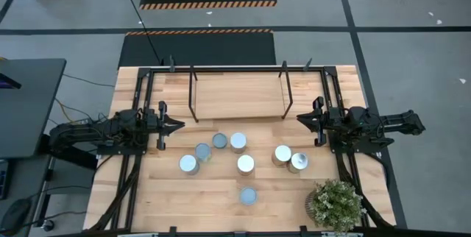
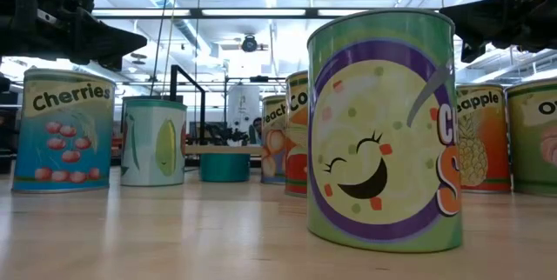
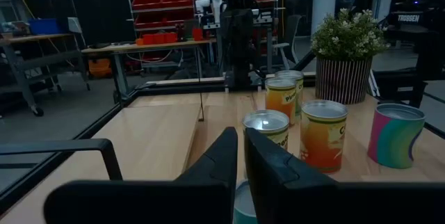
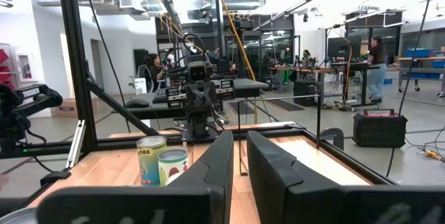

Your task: Pick and place cans onto a shelf

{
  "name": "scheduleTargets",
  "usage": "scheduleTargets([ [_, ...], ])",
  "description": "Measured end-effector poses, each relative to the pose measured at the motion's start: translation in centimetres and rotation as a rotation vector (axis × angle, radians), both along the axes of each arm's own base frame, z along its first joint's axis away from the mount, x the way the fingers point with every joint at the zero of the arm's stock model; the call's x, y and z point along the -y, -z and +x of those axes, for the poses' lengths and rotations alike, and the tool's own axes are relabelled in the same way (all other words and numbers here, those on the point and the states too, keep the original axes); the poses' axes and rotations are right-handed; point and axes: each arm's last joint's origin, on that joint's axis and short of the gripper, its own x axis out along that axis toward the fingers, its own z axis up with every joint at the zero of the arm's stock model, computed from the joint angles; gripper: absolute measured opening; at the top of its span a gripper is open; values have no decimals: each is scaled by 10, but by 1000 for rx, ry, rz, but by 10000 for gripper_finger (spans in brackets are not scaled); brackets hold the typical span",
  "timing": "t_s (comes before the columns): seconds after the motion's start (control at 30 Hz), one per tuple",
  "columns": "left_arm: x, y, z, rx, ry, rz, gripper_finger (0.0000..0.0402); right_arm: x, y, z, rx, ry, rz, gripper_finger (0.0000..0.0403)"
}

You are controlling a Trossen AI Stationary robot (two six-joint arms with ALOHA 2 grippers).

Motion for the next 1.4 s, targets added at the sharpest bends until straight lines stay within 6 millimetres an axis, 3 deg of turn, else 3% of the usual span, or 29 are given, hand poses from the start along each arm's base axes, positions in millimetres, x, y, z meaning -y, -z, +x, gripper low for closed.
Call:
scheduleTargets([
  [0.63,0,-2,0,22,0,-3,36,0,0,0,0,0,0,51],
  [0.8,1,-9,-1,113,27,-272,36,0,-4,-1,35,12,-13,51],
  [1.03,1,-16,-2,184,39,-278,36,2,-19,-6,193,54,-71,51],
  [1.4,0,-26,-4,298,30,-297,36,3,-21,-2,195,30,-38,51],
])
